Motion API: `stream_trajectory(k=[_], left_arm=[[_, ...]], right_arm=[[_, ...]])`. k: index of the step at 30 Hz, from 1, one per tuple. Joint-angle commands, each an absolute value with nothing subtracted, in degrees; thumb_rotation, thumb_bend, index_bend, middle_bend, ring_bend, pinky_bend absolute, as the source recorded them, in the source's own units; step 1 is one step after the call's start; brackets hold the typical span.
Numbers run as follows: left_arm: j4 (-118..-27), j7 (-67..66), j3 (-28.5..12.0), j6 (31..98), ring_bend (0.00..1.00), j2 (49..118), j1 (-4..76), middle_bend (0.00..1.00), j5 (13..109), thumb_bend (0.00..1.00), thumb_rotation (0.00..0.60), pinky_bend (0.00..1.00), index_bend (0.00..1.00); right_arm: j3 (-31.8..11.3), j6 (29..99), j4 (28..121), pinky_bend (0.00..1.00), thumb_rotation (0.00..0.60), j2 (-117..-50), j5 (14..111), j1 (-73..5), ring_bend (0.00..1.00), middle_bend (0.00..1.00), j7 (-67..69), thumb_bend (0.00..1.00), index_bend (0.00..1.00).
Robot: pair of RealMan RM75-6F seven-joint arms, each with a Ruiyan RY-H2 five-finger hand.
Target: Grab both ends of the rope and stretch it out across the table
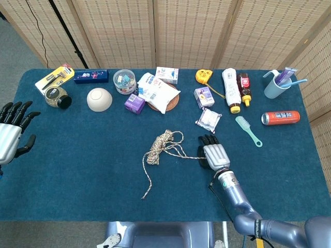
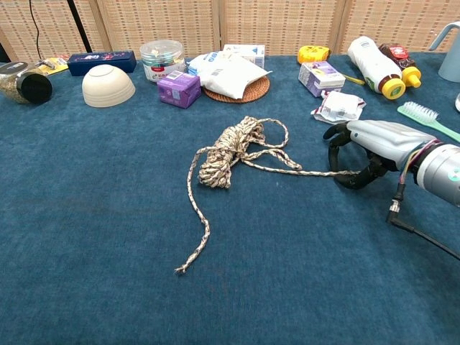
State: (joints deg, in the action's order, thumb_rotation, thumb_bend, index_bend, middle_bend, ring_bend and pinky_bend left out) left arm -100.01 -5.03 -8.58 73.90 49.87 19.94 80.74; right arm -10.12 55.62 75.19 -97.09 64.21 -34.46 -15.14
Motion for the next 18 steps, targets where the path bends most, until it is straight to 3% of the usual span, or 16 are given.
stream_trajectory(k=[1, 18], left_arm=[[-100.0, -5.1, -8.5, 73.8, 0.0, 49.9, 20.0, 0.07, 80.8, 0.43, 0.6, 0.0, 0.2], [-99.8, -5.1, -8.3, 73.8, 0.0, 50.1, 20.0, 0.07, 80.9, 0.43, 0.6, 0.0, 0.2]], right_arm=[[-10.1, 55.7, 75.2, 0.0, 0.6, -97.1, 64.2, -34.4, 0.0, 0.15, -15.2, 0.42, 0.54], [-10.2, 55.7, 75.2, 0.0, 0.6, -97.2, 63.9, -34.5, 0.0, 0.18, -14.8, 0.42, 0.58]])
